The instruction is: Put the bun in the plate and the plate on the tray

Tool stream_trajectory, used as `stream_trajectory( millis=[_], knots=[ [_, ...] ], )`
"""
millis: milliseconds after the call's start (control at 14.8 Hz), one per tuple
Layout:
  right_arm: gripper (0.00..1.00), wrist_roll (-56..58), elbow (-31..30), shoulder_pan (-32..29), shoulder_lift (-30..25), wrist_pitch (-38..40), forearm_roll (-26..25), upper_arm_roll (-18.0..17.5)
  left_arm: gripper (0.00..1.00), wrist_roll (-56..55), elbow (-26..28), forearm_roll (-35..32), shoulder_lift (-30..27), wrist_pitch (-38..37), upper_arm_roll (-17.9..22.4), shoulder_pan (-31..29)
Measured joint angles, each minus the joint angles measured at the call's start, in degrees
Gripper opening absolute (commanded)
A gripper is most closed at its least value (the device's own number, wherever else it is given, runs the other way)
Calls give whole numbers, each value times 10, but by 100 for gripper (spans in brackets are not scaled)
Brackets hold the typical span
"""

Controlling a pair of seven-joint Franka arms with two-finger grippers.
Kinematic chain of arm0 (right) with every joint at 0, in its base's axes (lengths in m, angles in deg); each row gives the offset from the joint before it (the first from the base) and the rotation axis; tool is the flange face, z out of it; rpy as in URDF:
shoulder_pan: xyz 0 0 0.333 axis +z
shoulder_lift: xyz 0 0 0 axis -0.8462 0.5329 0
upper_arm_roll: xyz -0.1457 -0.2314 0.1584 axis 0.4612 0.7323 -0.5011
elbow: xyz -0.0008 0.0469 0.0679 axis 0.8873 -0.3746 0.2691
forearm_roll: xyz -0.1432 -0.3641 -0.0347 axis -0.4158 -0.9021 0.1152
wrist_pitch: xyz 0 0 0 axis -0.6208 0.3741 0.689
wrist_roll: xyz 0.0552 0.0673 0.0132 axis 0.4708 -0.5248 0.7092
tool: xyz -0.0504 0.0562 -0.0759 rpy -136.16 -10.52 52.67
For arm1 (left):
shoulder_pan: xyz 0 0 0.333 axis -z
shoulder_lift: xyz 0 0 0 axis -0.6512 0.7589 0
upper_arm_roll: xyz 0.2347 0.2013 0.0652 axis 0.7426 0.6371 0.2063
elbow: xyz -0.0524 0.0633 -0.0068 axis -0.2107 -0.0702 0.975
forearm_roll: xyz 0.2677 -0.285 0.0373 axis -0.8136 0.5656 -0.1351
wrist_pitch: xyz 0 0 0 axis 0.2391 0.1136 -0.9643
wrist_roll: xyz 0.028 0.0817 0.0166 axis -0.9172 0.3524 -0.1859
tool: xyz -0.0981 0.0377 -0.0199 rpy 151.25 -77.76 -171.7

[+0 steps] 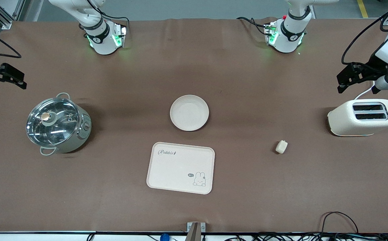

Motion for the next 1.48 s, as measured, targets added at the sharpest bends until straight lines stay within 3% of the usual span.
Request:
stream_trajectory(
  millis=[472,742,1011,1146,1348,1416,1483],
  knots=[
    [100,0,31,-22,-5,33,0,1,100,1,0,1,9,-7,-7,6],
    [100,0,31,-22,-4,32,0,-2,100,79,35,1,90,35,-10,8],
    [100,0,31,-25,-3,35,0,-1,100,167,119,0,222,255,-19,10],
    [100,0,26,-30,-1,36,8,0,100,204,176,0,265,379,-19,10],
    [100,0,-3,-38,5,12,24,1,99,216,223,0,312,488,-19,10],
    [100,0,-13,-38,8,-2,26,1,96,218,229,0,324,511,-19,9],
    [100,0,-20,-38,10,-13,27,0,77,218,233,0,333,528,-19,9]
  ],
)
